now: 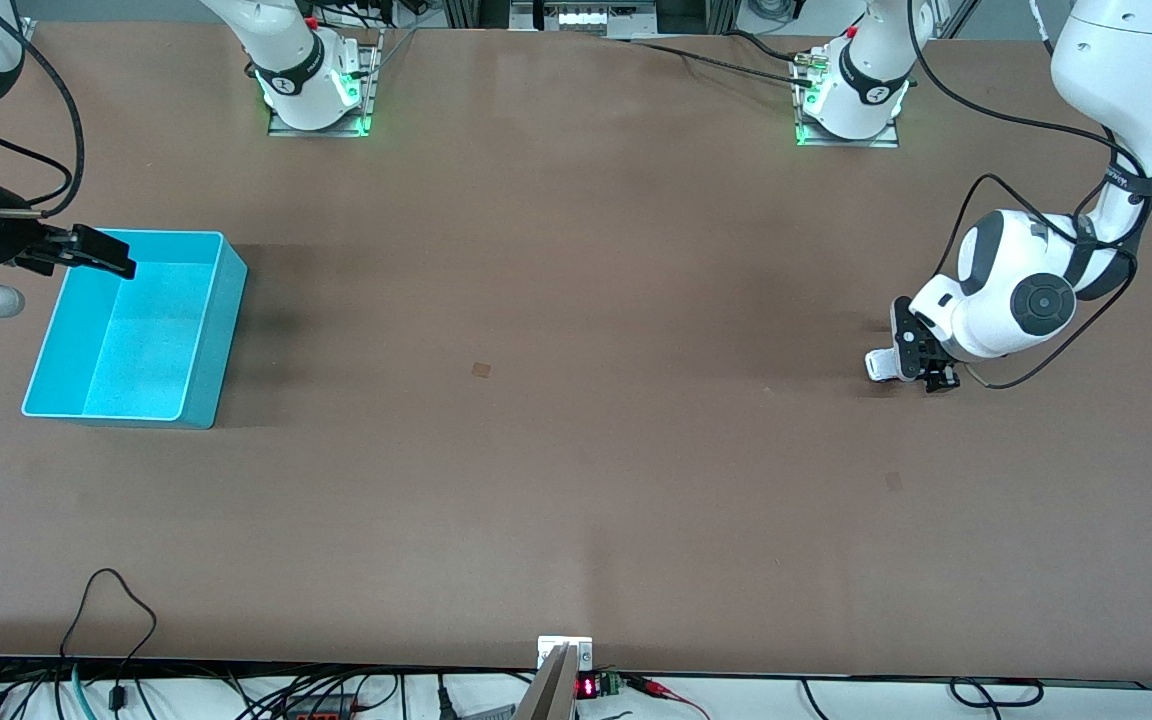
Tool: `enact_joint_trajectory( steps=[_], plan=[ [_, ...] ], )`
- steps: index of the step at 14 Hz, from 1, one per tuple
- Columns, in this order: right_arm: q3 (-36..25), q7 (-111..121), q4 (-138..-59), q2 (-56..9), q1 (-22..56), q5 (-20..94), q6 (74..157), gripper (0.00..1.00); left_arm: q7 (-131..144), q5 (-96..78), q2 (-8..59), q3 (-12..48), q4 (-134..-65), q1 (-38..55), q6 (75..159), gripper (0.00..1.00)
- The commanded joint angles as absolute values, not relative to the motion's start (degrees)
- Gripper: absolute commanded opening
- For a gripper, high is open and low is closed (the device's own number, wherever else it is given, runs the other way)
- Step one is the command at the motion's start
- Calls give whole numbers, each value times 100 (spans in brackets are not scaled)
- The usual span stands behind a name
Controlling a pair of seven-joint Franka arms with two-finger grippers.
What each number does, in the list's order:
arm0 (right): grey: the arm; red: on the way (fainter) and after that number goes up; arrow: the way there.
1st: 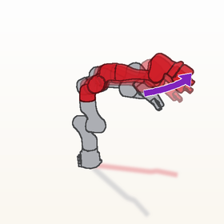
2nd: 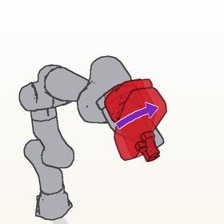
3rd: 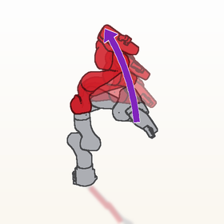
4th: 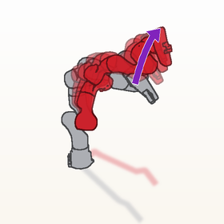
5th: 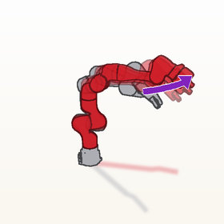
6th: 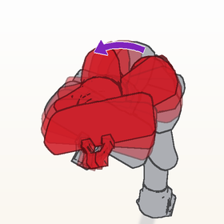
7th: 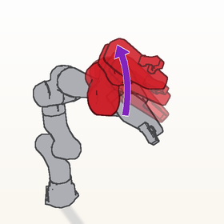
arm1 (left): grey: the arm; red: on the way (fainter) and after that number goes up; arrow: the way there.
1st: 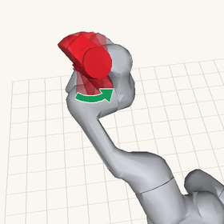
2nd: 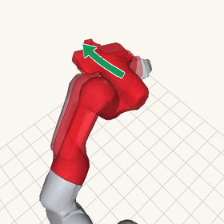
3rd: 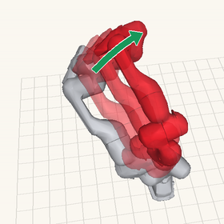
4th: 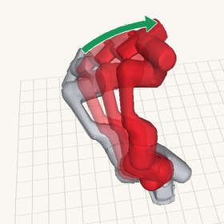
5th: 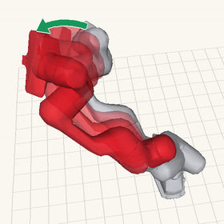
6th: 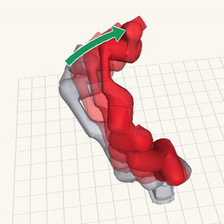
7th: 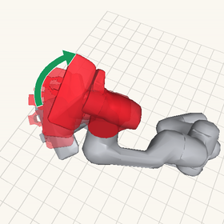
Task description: Wind and store white jeep toy
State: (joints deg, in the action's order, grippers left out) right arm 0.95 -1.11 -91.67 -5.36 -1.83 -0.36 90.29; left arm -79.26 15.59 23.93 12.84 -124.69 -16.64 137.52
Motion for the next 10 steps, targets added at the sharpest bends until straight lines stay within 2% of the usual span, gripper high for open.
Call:
enact_joint_trajectory(
  steps=[1,2,3,7,10],
  plan=[
    [97,44,-9264,-448,-211,35,9000,100,-8156,1564,2443,1354,-12463,-1767,13825,79],
    [88,44,-9272,-448,-220,35,8974,100,-8165,1564,2461,1354,-12463,-1767,13869,66],
    [79,44,-9264,-448,-237,35,8948,100,-8174,1564,2461,1354,-12463,-1767,13930,63],
    [79,70,-9264,-448,-229,26,8956,100,-8191,1564,2452,1354,-12463,-1767,13931,38],
    [79,88,-9264,-439,-229,9,8939,100,-8392,1564,2347,1354,-12463,-1749,13878,31]
  ],
)
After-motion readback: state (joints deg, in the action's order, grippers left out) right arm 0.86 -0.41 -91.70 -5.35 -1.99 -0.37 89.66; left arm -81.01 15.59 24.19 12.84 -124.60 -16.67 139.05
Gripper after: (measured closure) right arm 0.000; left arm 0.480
